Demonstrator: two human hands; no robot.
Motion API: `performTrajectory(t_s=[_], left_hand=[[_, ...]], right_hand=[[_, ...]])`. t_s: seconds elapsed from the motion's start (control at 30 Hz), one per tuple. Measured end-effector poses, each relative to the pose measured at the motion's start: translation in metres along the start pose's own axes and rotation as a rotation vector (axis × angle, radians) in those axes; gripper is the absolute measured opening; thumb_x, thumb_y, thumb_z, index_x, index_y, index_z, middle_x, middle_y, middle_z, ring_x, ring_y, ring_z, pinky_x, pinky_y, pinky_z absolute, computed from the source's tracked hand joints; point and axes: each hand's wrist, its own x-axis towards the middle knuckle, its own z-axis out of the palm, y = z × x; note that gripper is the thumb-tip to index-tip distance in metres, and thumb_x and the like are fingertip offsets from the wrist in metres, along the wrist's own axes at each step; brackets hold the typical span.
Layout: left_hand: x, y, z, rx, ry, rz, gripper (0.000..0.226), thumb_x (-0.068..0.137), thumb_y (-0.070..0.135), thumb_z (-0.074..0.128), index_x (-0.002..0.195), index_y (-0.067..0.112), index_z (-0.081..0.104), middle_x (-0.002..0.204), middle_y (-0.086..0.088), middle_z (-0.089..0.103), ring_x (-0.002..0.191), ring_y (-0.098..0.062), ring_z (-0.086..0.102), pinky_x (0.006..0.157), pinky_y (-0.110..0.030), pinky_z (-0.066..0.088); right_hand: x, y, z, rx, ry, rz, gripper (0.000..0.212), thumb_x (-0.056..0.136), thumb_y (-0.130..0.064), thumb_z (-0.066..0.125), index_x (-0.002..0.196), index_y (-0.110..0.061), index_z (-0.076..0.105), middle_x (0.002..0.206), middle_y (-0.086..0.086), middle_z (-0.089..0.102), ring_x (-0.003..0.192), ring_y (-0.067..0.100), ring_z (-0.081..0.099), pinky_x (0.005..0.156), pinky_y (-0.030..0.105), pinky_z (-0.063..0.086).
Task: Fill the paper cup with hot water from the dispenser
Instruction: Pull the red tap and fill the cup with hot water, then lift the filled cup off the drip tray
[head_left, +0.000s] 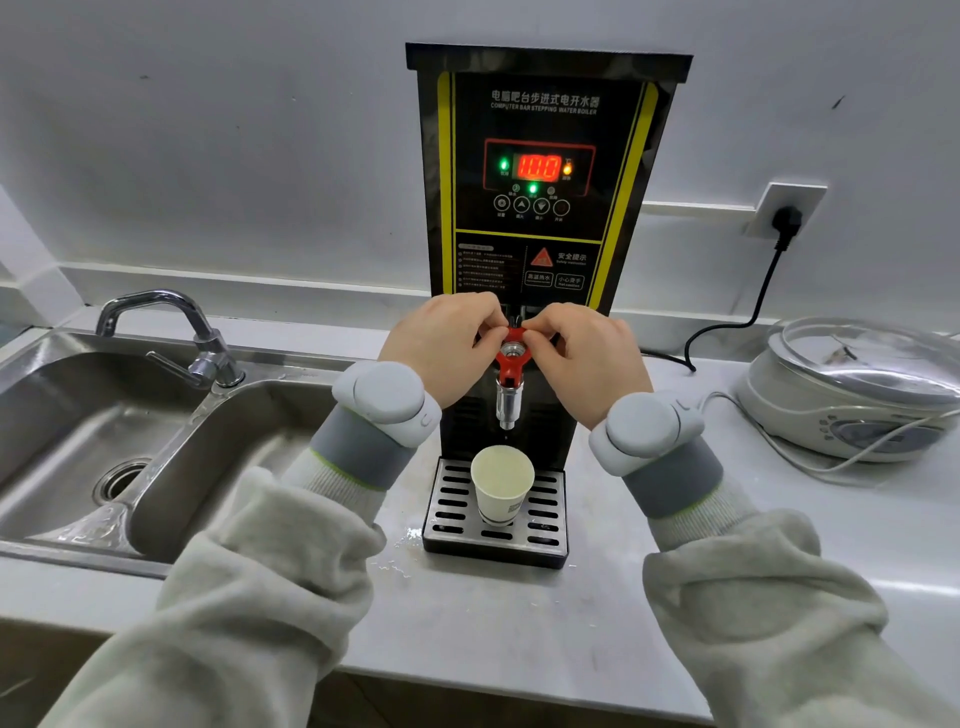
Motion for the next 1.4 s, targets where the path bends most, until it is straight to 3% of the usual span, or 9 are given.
performTrajectory(t_s=[0.27, 0.33, 0.43, 0.63, 0.77, 0.93, 1.1, 1.23, 1.4], left_hand=[[-0.002, -0.007, 0.01, -0.143, 0.06, -0.034, 0.027, 0.091, 0.022, 0.045, 0.114, 0.016, 0.058, 0.098, 0.009, 0.052, 0.091, -0.009, 0.049, 0.082, -0.021, 0.041], [-0.006, -0.01, 0.014, -0.226, 0.08, -0.066, 0.031, 0.091, 0.021, 0.045, 0.12, 0.016, 0.055, 0.101, 0.008, 0.051, 0.09, -0.01, 0.049, 0.078, -0.018, 0.04], [-0.013, -0.018, 0.024, -0.27, 0.103, -0.142, 0.031, 0.091, 0.021, 0.045, 0.121, 0.017, 0.053, 0.1, 0.005, 0.053, 0.086, -0.015, 0.051, 0.078, -0.026, 0.043], [-0.027, -0.044, 0.054, -0.317, 0.007, -0.348, 0.028, 0.091, 0.02, 0.045, 0.116, 0.016, 0.056, 0.106, -0.004, 0.058, 0.092, -0.019, 0.053, 0.088, -0.03, 0.042], [-0.038, -0.056, 0.076, -0.304, -0.092, -0.437, 0.029, 0.091, 0.018, 0.043, 0.117, 0.015, 0.056, 0.098, -0.004, 0.059, 0.079, -0.016, 0.051, 0.077, -0.026, 0.038], [-0.054, -0.067, 0.105, -0.29, -0.197, -0.519, 0.031, 0.09, 0.018, 0.043, 0.117, 0.014, 0.057, 0.095, -0.006, 0.061, 0.066, -0.013, 0.05, 0.074, -0.029, 0.041], [-0.067, -0.072, 0.122, -0.281, -0.319, -0.579, 0.033, 0.092, 0.02, 0.04, 0.122, 0.012, 0.054, 0.122, -0.01, 0.059, 0.097, -0.024, 0.057, 0.087, -0.028, 0.04], [-0.075, -0.078, 0.124, -0.297, -0.336, -0.62, 0.034, 0.093, 0.022, 0.039, 0.122, 0.015, 0.053, 0.119, -0.013, 0.06, 0.088, -0.024, 0.057, 0.08, -0.025, 0.039], [-0.086, -0.091, 0.124, -0.322, -0.332, -0.662, 0.032, 0.093, 0.023, 0.039, 0.119, 0.016, 0.056, 0.116, -0.01, 0.063, 0.084, -0.016, 0.053, 0.081, -0.024, 0.039]], right_hand=[[0.0, 0.011, 0.005, 0.053, 0.064, -0.035, 0.029, 0.093, -0.025, 0.043, 0.115, -0.016, 0.06, 0.105, 0.005, 0.068, 0.099, 0.024, 0.059, 0.091, 0.049, 0.047], [-0.004, 0.016, 0.008, 0.066, 0.087, -0.028, 0.032, 0.093, -0.024, 0.042, 0.122, -0.015, 0.055, 0.109, 0.006, 0.066, 0.1, 0.025, 0.058, 0.091, 0.047, 0.047], [-0.011, 0.025, 0.013, 0.099, 0.091, 0.042, 0.03, 0.093, -0.021, 0.043, 0.119, -0.012, 0.054, 0.106, 0.008, 0.064, 0.094, 0.024, 0.056, 0.089, 0.043, 0.046], [-0.027, 0.048, 0.033, 0.082, -0.088, 0.228, 0.027, 0.093, -0.025, 0.041, 0.113, -0.012, 0.053, 0.1, 0.006, 0.068, 0.093, 0.029, 0.058, 0.092, 0.046, 0.043], [-0.039, 0.063, 0.053, 0.034, -0.209, 0.284, 0.033, 0.09, -0.033, 0.048, 0.118, -0.015, 0.049, 0.089, -0.001, 0.063, 0.078, 0.02, 0.052, 0.09, 0.04, 0.043], [-0.051, 0.073, 0.084, -0.033, -0.381, 0.31, 0.059, 0.08, -0.046, 0.058, 0.128, -0.018, 0.04, 0.117, 0.0, 0.059, 0.108, 0.023, 0.052, 0.096, 0.039, 0.039], [-0.058, 0.073, 0.111, -0.044, -0.464, 0.302, 0.085, 0.071, -0.05, 0.065, 0.138, -0.019, 0.024, 0.142, 0.002, 0.04, 0.128, 0.027, 0.036, 0.106, 0.042, 0.034], [-0.057, 0.074, 0.122, -0.019, -0.466, 0.312, 0.098, 0.067, -0.05, 0.069, 0.142, -0.021, 0.013, 0.148, 0.002, 0.032, 0.133, 0.028, 0.031, 0.109, 0.043, 0.031], [-0.053, 0.076, 0.132, -0.017, -0.465, 0.299, 0.099, 0.064, -0.05, 0.069, 0.142, -0.023, 0.013, 0.143, 0.0, 0.038, 0.128, 0.028, 0.036, 0.105, 0.043, 0.034]])
